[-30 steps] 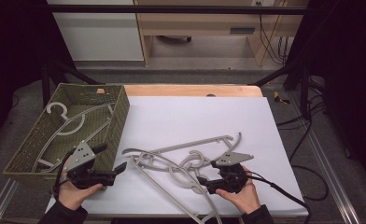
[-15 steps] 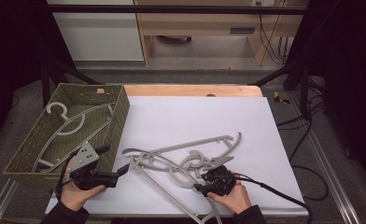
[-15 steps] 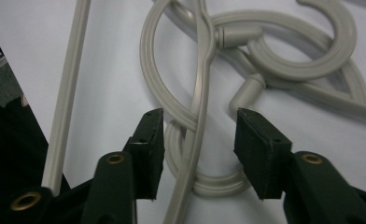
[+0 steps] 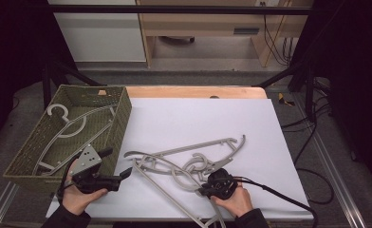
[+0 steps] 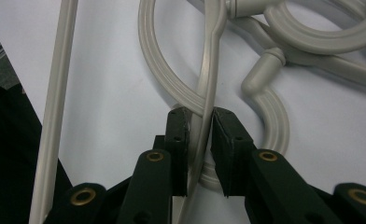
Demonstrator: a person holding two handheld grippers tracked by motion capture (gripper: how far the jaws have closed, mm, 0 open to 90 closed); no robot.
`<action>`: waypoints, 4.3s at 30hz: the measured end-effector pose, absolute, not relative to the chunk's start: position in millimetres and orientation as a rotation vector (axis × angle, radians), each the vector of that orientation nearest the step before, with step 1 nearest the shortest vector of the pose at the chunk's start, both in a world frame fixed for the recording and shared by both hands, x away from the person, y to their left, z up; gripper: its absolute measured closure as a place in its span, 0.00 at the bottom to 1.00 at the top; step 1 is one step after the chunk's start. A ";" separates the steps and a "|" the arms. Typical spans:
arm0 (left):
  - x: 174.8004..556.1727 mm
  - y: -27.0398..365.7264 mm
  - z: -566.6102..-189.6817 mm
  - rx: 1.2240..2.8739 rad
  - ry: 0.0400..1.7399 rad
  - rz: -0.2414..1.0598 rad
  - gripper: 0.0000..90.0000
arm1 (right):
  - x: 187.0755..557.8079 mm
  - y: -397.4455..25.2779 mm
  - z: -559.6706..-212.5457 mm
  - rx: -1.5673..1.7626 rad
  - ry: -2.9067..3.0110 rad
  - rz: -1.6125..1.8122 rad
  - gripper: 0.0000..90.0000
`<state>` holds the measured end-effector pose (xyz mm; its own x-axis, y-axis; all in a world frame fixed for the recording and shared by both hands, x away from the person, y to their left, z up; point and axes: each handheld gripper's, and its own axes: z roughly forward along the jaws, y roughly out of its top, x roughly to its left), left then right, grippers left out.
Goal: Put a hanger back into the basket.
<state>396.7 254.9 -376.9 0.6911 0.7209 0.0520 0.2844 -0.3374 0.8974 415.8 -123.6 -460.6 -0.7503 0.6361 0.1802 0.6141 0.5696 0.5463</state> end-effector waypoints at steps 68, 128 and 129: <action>433.2 182.2 -376.5 2.151 0.633 0.457 0.12 | 430.4 -164.1 -427.6 1.074 2.634 1.004 0.91; 435.6 129.1 -399.3 2.622 0.063 0.699 0.90 | 423.7 -176.7 -407.7 0.970 2.577 1.144 0.83; 431.9 129.6 -399.1 2.611 0.075 0.702 0.90 | 423.5 -177.7 -406.7 0.958 2.576 1.149 0.82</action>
